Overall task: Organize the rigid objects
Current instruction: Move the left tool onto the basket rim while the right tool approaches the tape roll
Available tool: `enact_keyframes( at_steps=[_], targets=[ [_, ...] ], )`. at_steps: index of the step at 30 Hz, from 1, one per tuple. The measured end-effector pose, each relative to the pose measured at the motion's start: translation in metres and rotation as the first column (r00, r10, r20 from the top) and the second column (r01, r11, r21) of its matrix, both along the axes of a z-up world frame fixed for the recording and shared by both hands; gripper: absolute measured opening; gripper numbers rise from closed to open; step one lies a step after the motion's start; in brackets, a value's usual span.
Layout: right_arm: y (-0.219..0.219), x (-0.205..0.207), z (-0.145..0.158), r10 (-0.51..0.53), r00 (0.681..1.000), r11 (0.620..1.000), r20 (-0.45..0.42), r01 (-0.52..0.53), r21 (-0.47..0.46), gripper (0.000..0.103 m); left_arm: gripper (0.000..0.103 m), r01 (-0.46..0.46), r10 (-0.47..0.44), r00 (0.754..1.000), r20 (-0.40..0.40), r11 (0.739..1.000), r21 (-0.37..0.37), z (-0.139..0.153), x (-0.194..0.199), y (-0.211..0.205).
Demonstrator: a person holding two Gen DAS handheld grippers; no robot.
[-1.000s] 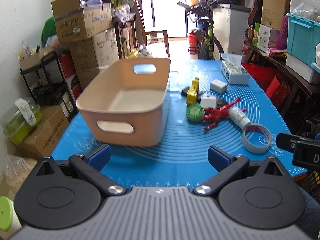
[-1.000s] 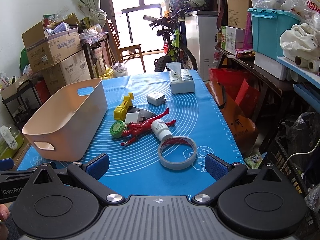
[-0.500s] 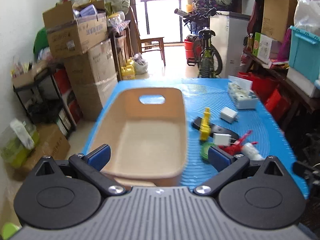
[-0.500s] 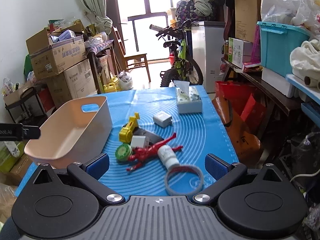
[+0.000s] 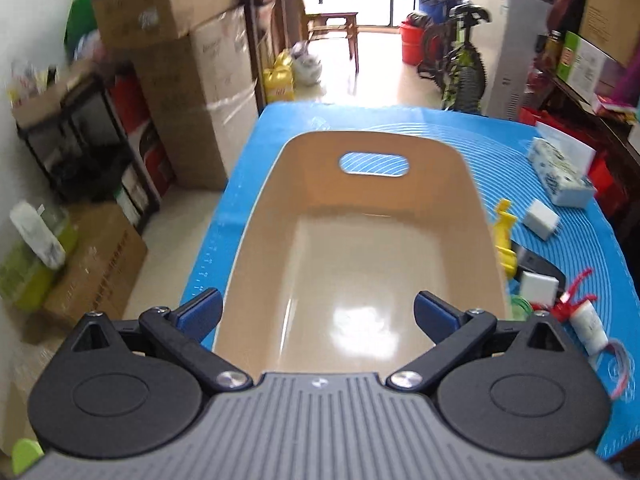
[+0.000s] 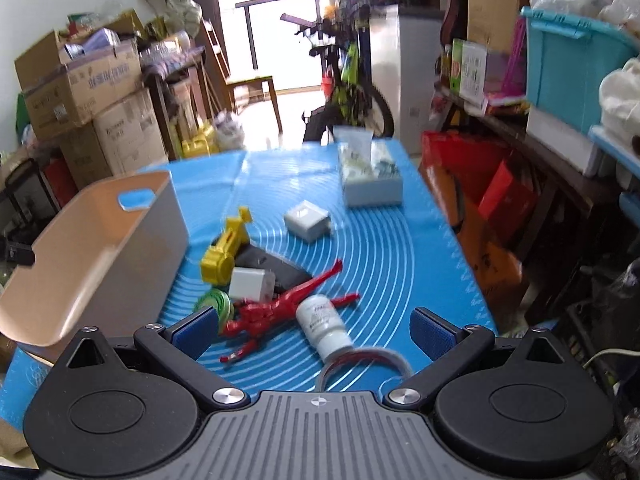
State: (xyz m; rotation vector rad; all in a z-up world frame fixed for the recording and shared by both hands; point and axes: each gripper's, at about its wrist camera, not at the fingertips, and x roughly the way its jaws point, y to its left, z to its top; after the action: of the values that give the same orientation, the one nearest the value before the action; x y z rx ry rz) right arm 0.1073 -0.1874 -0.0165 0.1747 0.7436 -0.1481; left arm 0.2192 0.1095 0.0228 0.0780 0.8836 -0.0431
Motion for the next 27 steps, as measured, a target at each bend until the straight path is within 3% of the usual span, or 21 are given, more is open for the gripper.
enact_keyframes(
  at_steps=[6,10,13,15,20,23,27],
  targets=[
    [0.005,0.015,-0.029,-0.013,0.997,0.999,-0.072,0.011,-0.032,0.101,0.086,-0.080,0.078,0.990,-0.118,0.997,-0.016,-0.033,0.030,0.031],
    [0.003,0.028,-0.043,0.000,0.988,1.000,-0.152,0.000,0.003,0.100,0.074,-0.086,0.070,0.979,-0.191,0.993,-0.075,-0.050,0.035,0.039],
    [0.004,0.037,-0.053,-0.003,0.978,1.000,-0.208,0.008,0.023,0.098,0.072,-0.043,0.036,0.981,-0.191,0.998,-0.034,-0.053,0.035,0.035],
    [0.006,0.042,-0.060,0.004,0.969,1.000,-0.247,0.002,0.026,0.093,0.055,-0.052,0.045,0.978,-0.205,0.998,-0.026,-0.056,0.039,0.038],
    [0.010,0.049,-0.069,0.025,0.952,1.000,-0.305,-0.020,0.021,0.085,0.044,-0.082,0.074,0.974,-0.213,0.996,-0.026,-0.055,0.040,0.052],
    [0.012,0.054,-0.072,0.043,0.945,0.999,-0.323,-0.037,0.025,0.079,0.023,-0.098,0.090,0.972,-0.215,0.995,-0.026,-0.056,0.043,0.057],
    [0.014,0.062,-0.075,0.039,0.940,0.999,-0.338,-0.038,0.009,0.074,0.018,-0.105,0.095,0.971,-0.219,0.994,-0.035,-0.057,0.046,0.060]
  ],
)
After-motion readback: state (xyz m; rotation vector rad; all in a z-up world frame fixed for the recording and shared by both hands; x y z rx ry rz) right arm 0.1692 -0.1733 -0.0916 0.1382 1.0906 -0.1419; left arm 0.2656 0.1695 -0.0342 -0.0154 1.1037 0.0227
